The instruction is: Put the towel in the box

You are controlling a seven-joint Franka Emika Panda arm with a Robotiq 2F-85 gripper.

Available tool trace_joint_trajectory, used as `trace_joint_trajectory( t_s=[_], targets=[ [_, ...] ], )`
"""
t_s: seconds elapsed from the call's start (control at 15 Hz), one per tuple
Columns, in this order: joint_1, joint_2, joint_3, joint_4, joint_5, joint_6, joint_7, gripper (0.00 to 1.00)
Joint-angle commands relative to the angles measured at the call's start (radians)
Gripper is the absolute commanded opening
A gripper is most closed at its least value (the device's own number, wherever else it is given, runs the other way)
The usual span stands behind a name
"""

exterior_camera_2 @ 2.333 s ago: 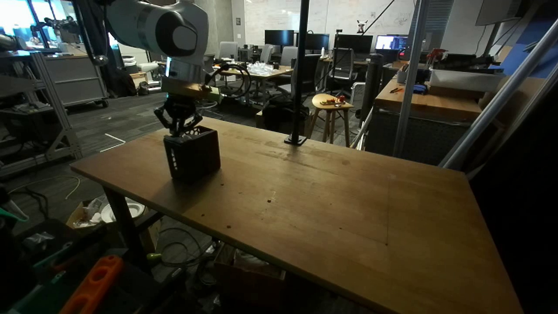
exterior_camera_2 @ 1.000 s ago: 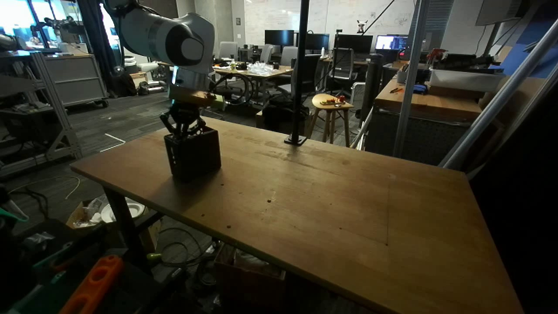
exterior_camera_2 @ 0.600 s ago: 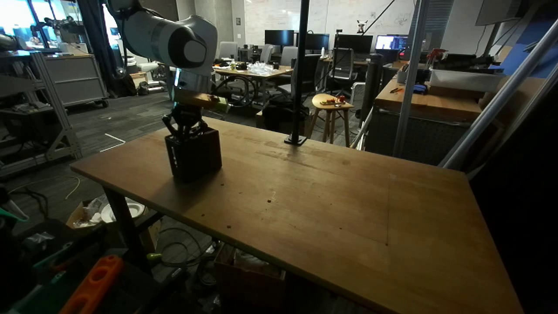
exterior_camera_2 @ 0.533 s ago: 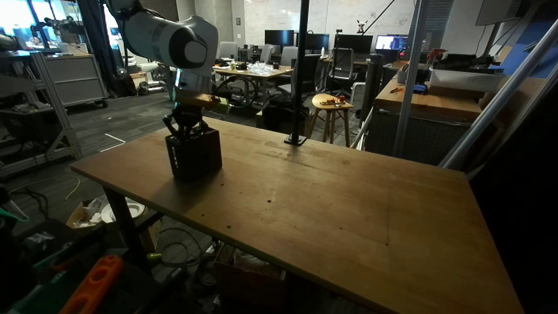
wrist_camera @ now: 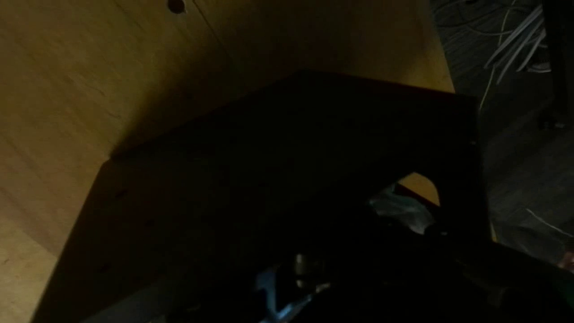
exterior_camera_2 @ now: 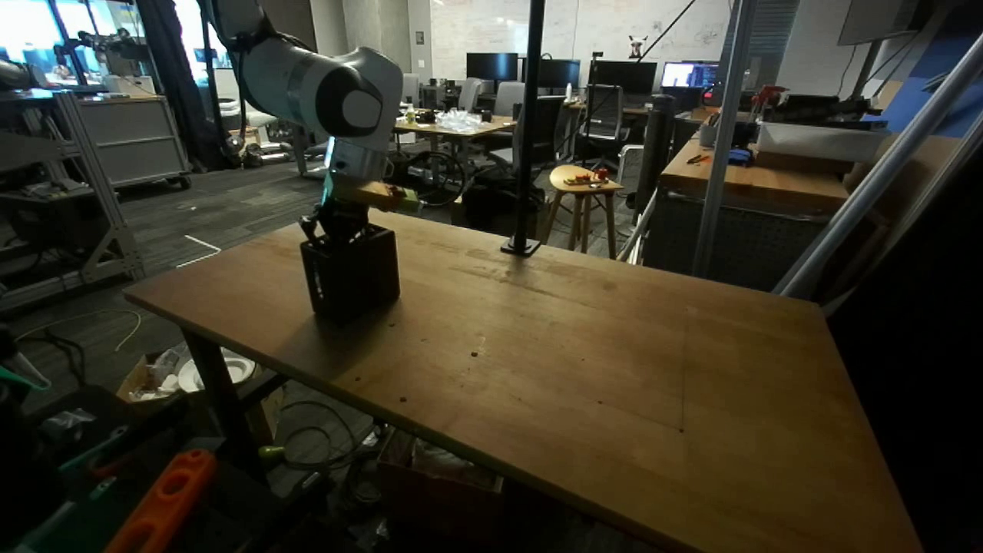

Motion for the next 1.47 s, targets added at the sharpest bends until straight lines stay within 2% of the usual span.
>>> trace_joint_trajectory(
  t_s=[0.0,0.67,0.93,1.4],
  targets=[
    [-0.029,0.043,0.011,0.037,0.027,-0.035,-0.055,0.04],
    [-0.036,-0.011,-0.011,0.026,0.016,-0.099,-0.006,0.04],
    [-0.032,-0.074,-0.028,0.022,-0.003,-0.085,0.025,0.03],
    [-0.019,-0.148,-0.033,0.066,0.005,-0.033,-0.014,0.04]
  ],
)
